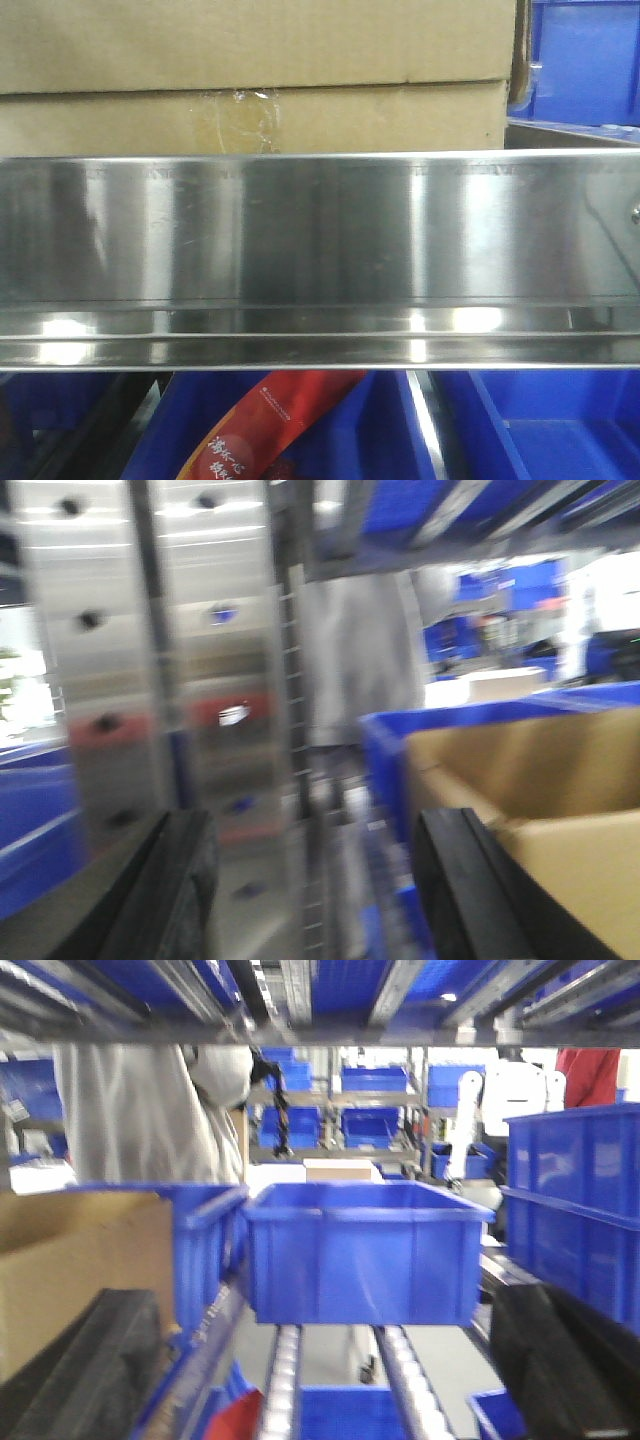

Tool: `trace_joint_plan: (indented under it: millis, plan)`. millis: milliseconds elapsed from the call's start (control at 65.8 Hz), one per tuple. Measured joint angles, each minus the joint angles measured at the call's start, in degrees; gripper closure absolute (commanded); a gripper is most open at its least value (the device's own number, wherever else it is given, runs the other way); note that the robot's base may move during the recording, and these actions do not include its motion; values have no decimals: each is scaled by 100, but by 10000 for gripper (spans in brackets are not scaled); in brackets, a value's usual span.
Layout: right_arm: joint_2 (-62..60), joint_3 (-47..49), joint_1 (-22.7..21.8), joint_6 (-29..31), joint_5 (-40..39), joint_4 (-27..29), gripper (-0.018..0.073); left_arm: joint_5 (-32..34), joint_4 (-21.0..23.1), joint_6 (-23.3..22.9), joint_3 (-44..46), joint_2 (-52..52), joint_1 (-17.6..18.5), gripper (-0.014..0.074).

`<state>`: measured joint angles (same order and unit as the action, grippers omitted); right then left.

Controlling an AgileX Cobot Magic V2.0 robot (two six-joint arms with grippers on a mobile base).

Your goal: Grab carton from right shelf to conveyor

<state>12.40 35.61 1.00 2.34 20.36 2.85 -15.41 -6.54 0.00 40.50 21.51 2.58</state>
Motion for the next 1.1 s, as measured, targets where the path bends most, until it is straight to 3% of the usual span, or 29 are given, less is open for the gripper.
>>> trace_joint_plan:
  millis: [289,456,532,654,760,897,1095]
  plan:
    - [530,569,246,92,126,137,-10,-1134,170,0,1286,1317,1616,204]
    - [1347,1272,944,282,284,433,-10,-1414,170,0,2197,2322,2521,204]
    - [1849,1592,1344,306,355,447,-10,-1567,149,0,2661,2798,2737,204]
    - [2693,2265,1982,321,639,469,-10,-2130,136,-86,3503,3557,2779,204]
    - [3470,3086,2386,321,1067,469,-10,-2711,123,-325,4296,4161,2597,204]
    - [4716,4448,2526,269,1890,494,-10,-3574,114,-641,5382,4957,2140,204]
    - [6466,6884,2535,-461,3874,-81,-10,-4760,114,-895,6604,5855,1400,204]
